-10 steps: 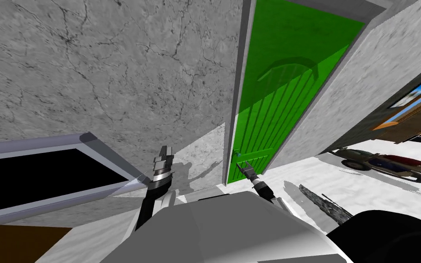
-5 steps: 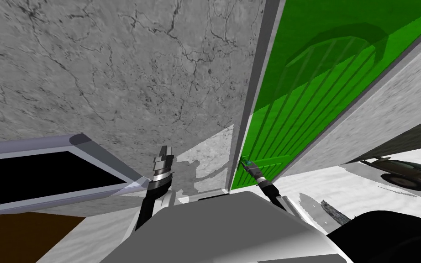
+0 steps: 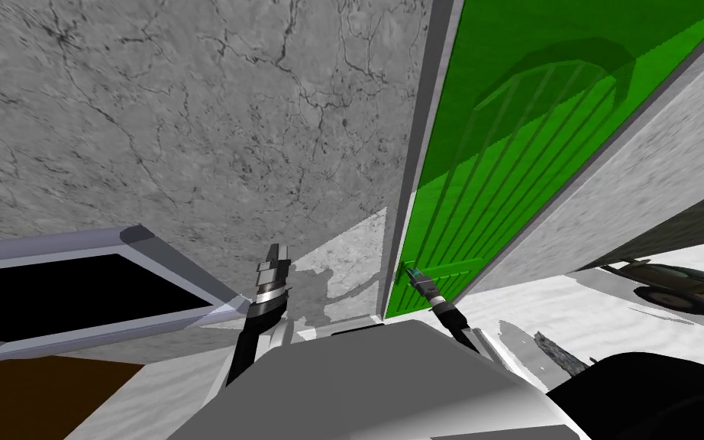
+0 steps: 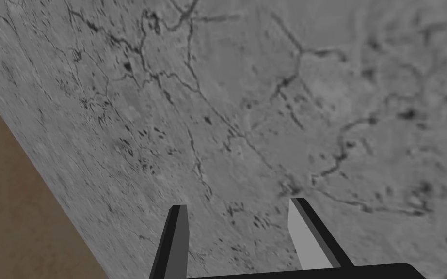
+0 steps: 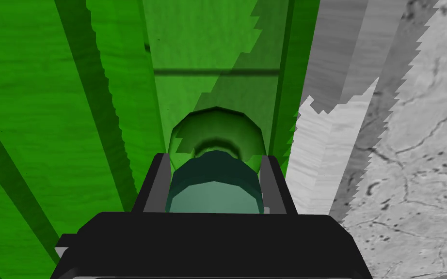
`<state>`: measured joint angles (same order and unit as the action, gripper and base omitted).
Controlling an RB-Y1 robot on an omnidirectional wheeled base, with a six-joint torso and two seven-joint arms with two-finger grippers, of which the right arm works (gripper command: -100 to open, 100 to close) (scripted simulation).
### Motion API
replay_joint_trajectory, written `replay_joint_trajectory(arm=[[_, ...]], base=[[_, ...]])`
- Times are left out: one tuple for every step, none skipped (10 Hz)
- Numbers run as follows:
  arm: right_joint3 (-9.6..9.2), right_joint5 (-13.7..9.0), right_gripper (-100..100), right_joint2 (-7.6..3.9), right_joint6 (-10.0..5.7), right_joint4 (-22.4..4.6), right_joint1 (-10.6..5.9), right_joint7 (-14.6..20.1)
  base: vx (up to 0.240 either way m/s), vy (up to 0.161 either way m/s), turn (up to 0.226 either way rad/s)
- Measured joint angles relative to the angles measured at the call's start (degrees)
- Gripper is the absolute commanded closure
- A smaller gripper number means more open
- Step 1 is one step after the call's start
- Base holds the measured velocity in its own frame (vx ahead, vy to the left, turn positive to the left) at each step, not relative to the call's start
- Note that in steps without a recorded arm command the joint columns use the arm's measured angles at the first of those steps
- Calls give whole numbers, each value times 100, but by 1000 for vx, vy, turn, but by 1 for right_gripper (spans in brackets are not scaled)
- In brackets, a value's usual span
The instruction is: Pull the door open
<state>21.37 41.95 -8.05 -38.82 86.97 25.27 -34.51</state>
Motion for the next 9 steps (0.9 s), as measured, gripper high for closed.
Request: replay_joint_trajectory(arm=[[1,0,100,0,1,-2,2,1],[6,70,100,-26,56,11,5,-77],[-12,170,100,-24,151,28,-24,-208],[-20,248,100,-50,204,-19,-80,-336],[-21,324,100,-54,236,-68,-124,-475],[-21,413,100,-65,287,-111,-168,-623],[-38,524,100,-84,377,-93,-169,-755],[-65,646,100,-96,478,-93,-199,-896],[-103,778,100,-116,595,-73,-227,-1032]], base=[[-58,-27,102],[-106,-61,110],[-97,-51,107],[-92,-39,72],[-88,-23,79],[-99,-42,106],[-98,-59,118],[-88,-45,94],[-97,-51,123]])
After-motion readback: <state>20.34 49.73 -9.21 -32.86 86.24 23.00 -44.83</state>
